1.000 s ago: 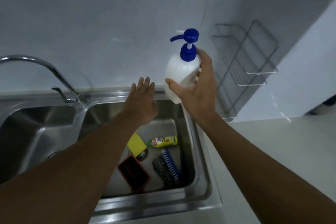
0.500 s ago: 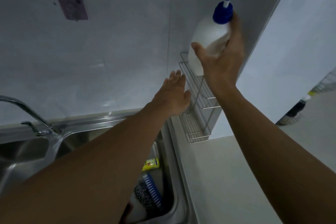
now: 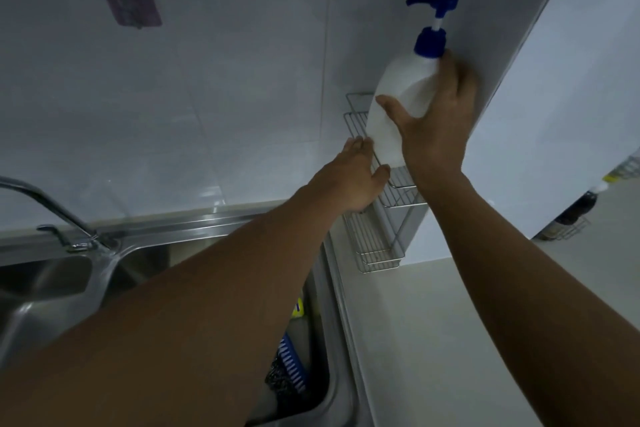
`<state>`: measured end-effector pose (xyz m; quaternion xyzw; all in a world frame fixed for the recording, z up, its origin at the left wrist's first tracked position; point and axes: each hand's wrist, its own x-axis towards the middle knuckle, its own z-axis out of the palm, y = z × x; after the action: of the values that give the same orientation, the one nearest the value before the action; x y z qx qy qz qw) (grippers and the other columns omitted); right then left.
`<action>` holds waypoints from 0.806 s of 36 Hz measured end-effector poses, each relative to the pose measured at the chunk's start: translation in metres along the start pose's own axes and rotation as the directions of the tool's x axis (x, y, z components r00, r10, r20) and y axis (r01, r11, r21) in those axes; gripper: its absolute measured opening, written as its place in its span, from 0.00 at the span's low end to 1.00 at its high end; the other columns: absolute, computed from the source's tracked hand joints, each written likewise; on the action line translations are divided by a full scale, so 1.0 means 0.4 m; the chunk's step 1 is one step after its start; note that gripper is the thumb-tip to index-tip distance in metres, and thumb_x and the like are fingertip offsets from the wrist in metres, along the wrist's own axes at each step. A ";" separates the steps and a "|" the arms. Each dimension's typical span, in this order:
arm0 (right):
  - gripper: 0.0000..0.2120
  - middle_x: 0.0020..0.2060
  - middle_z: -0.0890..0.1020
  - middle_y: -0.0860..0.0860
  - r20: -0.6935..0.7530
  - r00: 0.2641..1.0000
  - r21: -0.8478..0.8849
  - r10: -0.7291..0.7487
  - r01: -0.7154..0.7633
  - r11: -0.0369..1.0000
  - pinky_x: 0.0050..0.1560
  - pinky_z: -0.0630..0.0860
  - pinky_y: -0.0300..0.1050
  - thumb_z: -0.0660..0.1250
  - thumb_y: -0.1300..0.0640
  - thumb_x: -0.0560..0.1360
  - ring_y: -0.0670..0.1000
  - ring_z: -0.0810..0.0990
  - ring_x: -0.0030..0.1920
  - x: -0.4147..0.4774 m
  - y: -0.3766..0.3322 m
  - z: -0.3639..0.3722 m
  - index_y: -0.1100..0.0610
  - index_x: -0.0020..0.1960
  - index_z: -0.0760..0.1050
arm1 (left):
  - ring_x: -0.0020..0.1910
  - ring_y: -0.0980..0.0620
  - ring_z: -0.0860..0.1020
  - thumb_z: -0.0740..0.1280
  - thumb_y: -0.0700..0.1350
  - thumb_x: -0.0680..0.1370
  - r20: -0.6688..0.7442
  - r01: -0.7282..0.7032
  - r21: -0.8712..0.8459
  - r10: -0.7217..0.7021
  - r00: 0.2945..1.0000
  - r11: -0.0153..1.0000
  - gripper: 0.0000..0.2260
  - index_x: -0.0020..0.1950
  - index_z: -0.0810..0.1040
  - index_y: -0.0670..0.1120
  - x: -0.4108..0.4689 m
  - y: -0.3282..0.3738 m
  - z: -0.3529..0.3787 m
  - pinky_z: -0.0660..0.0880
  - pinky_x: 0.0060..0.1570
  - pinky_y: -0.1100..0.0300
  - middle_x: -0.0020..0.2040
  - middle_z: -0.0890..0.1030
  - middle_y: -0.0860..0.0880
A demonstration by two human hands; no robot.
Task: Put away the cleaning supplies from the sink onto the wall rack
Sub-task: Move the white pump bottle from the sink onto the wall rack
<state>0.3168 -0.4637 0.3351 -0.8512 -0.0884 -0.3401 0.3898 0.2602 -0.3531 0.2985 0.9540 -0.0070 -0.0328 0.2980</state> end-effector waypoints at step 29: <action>0.42 0.80 0.51 0.59 0.517 0.762 -0.377 -0.391 0.613 0.695 0.79 0.45 0.60 0.72 0.61 0.75 0.60 0.46 0.80 0.176 0.033 0.145 0.64 0.80 0.50 | 0.81 0.50 0.42 0.48 0.52 0.85 -0.056 -0.012 0.115 0.019 0.998 0.993 0.28 0.81 0.45 0.42 0.021 -0.009 0.020 0.44 0.75 0.57 0.82 0.45 0.46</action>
<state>0.4048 -0.4386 0.3458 -0.9150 -0.3034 -0.2658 0.0046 0.2679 -0.3548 0.2895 0.9700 -0.0078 -0.0030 0.2430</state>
